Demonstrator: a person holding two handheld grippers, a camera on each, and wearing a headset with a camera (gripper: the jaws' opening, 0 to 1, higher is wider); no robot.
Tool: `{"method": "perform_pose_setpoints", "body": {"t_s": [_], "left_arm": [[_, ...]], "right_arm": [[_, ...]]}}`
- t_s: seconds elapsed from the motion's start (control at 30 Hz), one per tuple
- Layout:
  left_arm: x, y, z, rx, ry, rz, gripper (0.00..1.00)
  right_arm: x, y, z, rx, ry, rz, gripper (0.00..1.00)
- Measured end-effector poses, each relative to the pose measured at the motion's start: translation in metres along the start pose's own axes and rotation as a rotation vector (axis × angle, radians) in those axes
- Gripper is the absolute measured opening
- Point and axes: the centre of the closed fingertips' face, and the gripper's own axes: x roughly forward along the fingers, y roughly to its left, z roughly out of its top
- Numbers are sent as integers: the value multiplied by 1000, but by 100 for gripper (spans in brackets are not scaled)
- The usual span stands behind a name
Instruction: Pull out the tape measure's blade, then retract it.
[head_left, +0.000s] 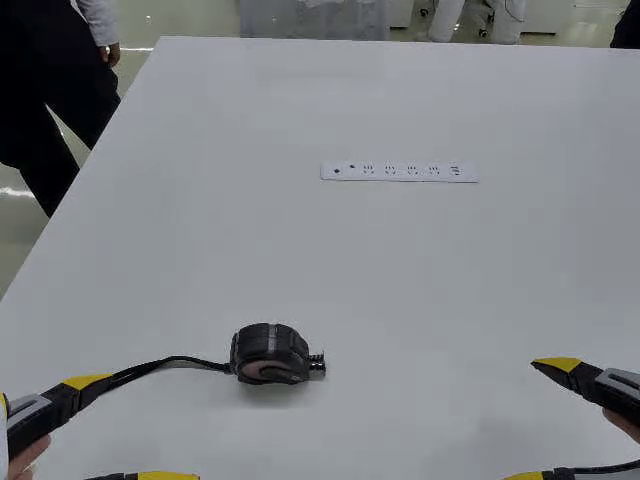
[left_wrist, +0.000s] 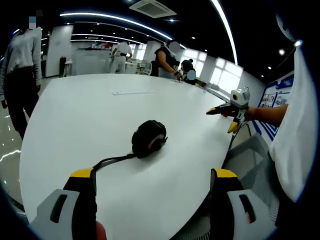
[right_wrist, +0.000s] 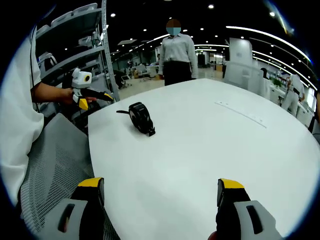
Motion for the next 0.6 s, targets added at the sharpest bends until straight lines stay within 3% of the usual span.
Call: {"method": "perform_pose_setpoints", "body": {"t_s": [0.3, 0.6], "left_arm": [[12, -4, -1, 26, 30, -40, 93], [29, -5, 7, 79, 61, -85, 93]], "right_arm": [[9, -3, 3, -17, 9, 20, 96], [26, -7, 10, -62, 29, 65, 96]]}}
